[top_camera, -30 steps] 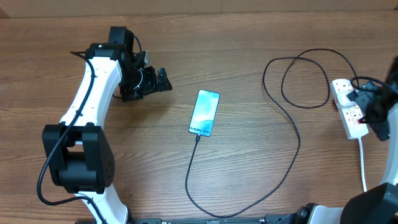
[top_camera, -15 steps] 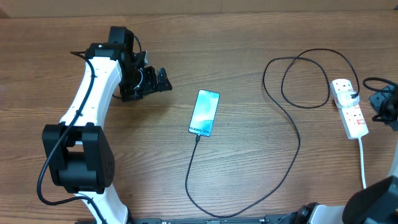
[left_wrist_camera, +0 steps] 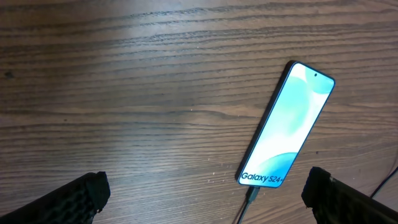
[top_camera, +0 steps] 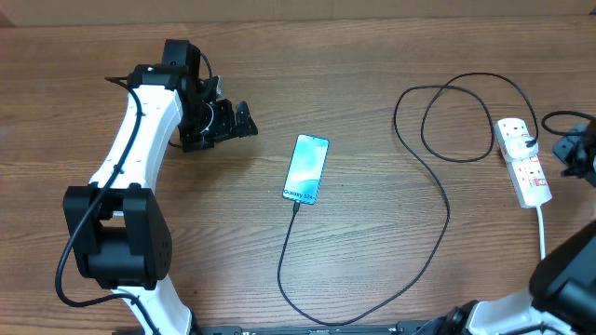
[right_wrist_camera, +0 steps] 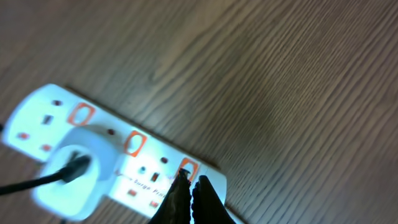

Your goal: Plug charger to phone and switch on socket

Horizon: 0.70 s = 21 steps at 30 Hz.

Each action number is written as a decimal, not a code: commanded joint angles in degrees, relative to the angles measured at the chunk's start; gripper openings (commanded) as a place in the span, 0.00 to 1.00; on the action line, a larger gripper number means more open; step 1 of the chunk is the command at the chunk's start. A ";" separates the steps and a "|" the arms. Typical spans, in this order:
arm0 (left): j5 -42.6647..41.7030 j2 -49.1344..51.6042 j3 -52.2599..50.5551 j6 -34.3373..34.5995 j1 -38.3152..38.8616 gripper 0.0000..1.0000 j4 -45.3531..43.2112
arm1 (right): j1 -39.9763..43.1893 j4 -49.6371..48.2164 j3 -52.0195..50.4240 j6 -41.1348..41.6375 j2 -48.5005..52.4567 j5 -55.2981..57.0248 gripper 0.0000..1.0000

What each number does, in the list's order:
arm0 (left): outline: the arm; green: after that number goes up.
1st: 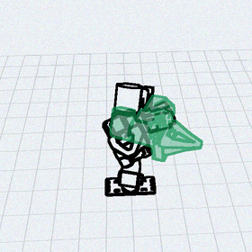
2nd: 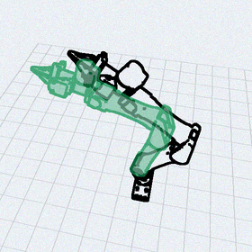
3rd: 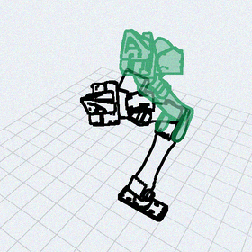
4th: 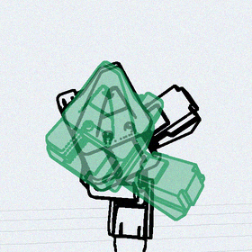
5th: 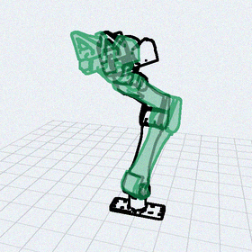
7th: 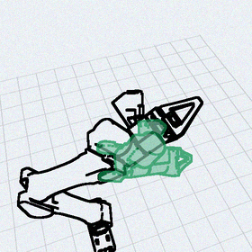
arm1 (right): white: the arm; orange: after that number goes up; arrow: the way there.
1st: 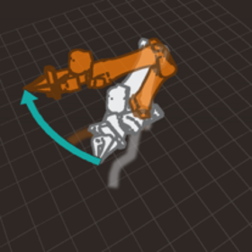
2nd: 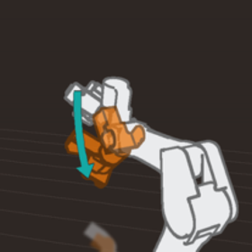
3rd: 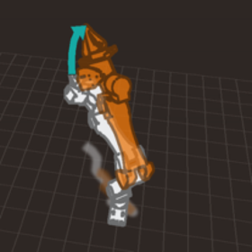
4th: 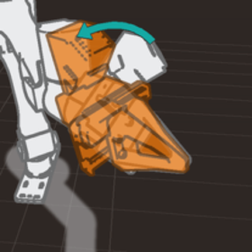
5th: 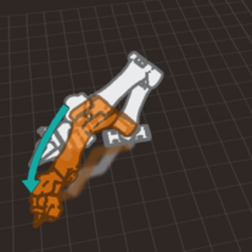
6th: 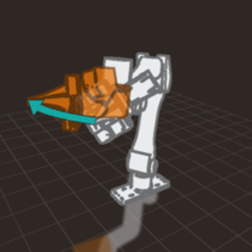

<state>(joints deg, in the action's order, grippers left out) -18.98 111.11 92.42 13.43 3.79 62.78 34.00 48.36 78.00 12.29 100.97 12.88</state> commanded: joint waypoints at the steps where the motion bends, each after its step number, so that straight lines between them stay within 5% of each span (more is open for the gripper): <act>1: 0.37 -1.68 0.72 0.52 0.35 1.00 0.11 | 0.90 -1.18 -0.04 -3.63 3.48 -0.72 0.04; 5: 0.37 -1.68 0.72 0.52 0.35 1.00 0.11 | 1.42 -2.86 -0.04 -3.85 5.90 -3.98 0.14; 10: 0.37 -1.68 0.72 0.52 0.35 1.00 0.11 | 1.44 -4.66 -0.04 -3.74 6.43 -5.49 0.77; 21: 0.37 -1.68 0.72 0.52 0.35 1.00 0.13 | 1.66 -8.02 -0.04 -5.16 6.54 -2.25 0.94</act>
<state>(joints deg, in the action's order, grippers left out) -18.98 111.11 92.42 13.43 3.79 62.78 35.22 41.06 77.93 8.14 107.63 8.86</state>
